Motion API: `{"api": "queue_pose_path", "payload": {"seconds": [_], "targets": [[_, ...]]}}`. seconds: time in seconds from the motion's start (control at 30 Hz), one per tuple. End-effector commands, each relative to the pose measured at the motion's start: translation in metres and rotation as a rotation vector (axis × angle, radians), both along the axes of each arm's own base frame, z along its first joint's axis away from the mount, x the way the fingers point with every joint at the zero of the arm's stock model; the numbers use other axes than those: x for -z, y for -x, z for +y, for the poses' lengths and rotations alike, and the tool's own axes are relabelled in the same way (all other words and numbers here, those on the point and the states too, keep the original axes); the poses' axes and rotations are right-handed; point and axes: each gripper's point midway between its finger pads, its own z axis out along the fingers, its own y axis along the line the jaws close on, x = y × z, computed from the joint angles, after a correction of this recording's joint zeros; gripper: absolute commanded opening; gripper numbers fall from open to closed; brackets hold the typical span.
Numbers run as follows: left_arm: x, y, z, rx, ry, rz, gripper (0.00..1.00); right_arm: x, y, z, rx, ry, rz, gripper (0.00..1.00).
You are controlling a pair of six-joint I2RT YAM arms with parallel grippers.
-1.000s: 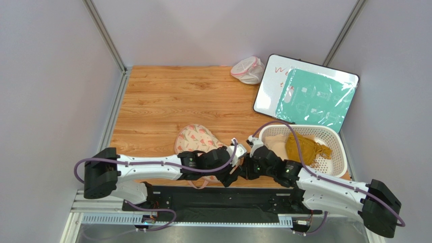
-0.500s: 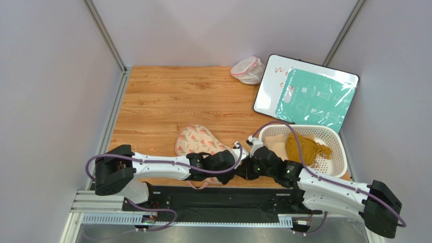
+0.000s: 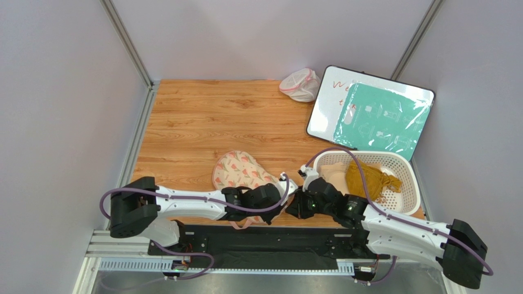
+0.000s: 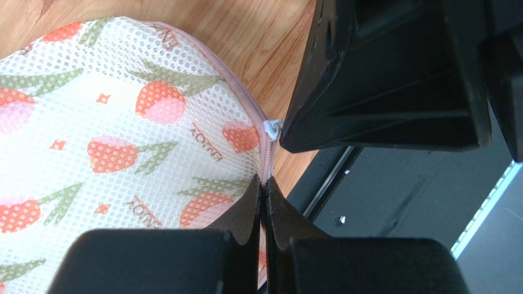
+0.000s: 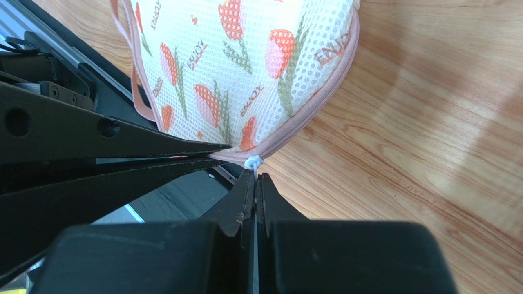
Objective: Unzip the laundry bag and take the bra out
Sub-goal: Unzip the laundry bag at the center of the board.
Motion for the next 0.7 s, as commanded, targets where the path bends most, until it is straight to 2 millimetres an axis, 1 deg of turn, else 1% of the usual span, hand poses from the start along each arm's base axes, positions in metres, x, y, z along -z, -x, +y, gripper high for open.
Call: {"api": "queue_pose_path", "payload": {"seconds": [0.0,0.17,0.27,0.3,0.33,0.4,0.43,0.5,0.6,0.67], "targets": [[0.002,0.003,0.018,-0.005,-0.028,-0.004,0.00,-0.016,-0.007,0.004,0.021,-0.036,-0.041,0.00],[-0.001,0.008,0.029,0.004,-0.019,-0.004,0.00,-0.015,-0.008,0.002,0.029,-0.026,-0.046,0.00],[-0.001,0.008,0.041,-0.007,-0.036,-0.011,0.00,-0.014,-0.008,0.000,0.032,-0.016,-0.044,0.00],[0.003,0.008,0.046,-0.011,-0.047,-0.013,0.00,-0.015,-0.009,0.000,0.032,-0.019,-0.048,0.00],[-0.001,0.008,0.048,-0.017,-0.036,-0.019,0.00,-0.015,-0.009,0.000,0.032,-0.017,-0.046,0.00],[0.001,0.009,0.056,-0.023,-0.048,-0.019,0.00,-0.015,-0.008,-0.001,0.032,-0.018,-0.047,0.00],[-0.002,0.008,0.059,-0.029,-0.037,-0.026,0.00,-0.015,-0.008,-0.001,0.031,-0.016,-0.047,0.00],[0.000,0.009,0.066,-0.036,-0.049,-0.025,0.00,-0.015,-0.009,0.000,0.032,-0.018,-0.047,0.00],[-0.002,0.008,0.073,-0.052,-0.049,-0.034,0.00,-0.016,-0.009,0.000,0.030,-0.019,-0.048,0.00],[-0.006,0.009,0.073,-0.052,-0.038,-0.034,0.00,-0.017,-0.008,0.002,0.025,-0.027,-0.046,0.00]]}}
